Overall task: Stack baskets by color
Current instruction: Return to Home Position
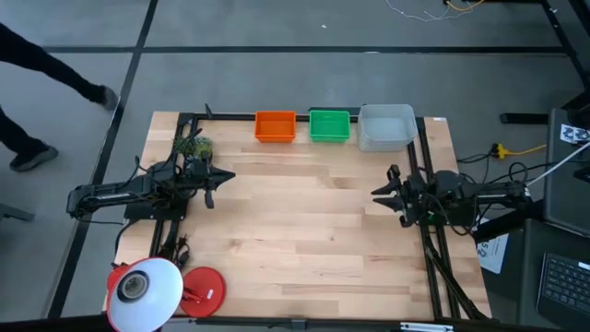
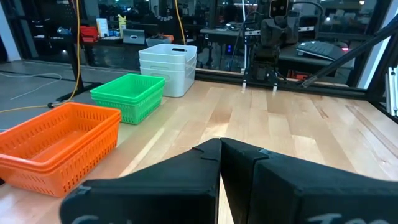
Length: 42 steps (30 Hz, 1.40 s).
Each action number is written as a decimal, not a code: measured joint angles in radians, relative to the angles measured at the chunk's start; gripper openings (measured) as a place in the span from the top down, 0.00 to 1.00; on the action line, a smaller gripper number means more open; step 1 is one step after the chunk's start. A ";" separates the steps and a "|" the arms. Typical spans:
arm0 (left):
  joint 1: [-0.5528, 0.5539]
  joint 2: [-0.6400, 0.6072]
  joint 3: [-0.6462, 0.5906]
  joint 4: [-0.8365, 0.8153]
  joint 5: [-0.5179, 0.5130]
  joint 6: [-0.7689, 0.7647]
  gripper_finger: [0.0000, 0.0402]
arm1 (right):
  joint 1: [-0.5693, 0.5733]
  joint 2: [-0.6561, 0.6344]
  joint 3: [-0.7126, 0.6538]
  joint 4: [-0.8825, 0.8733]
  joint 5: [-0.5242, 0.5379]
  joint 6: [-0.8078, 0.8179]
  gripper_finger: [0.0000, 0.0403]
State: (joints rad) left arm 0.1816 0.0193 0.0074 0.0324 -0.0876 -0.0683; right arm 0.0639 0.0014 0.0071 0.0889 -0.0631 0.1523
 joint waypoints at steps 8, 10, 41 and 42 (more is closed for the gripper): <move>0.000 0.000 0.000 0.001 -0.001 0.000 1.00 | 0.000 0.001 0.000 -0.061 0.000 -0.002 0.75; 0.000 0.000 0.000 0.002 -0.001 0.000 1.00 | 0.000 0.000 0.000 -0.059 0.000 -0.002 0.75; 0.000 0.000 0.000 0.005 0.000 0.000 1.00 | 0.000 0.002 0.000 -0.057 -0.001 -0.004 0.75; 0.000 0.000 0.000 0.005 0.000 0.000 1.00 | 0.000 0.002 0.000 -0.057 -0.001 -0.004 0.75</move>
State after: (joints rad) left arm 0.1818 0.0193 0.0074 0.0372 -0.0879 -0.0685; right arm 0.0635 0.0032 0.0071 0.0315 -0.0643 0.1486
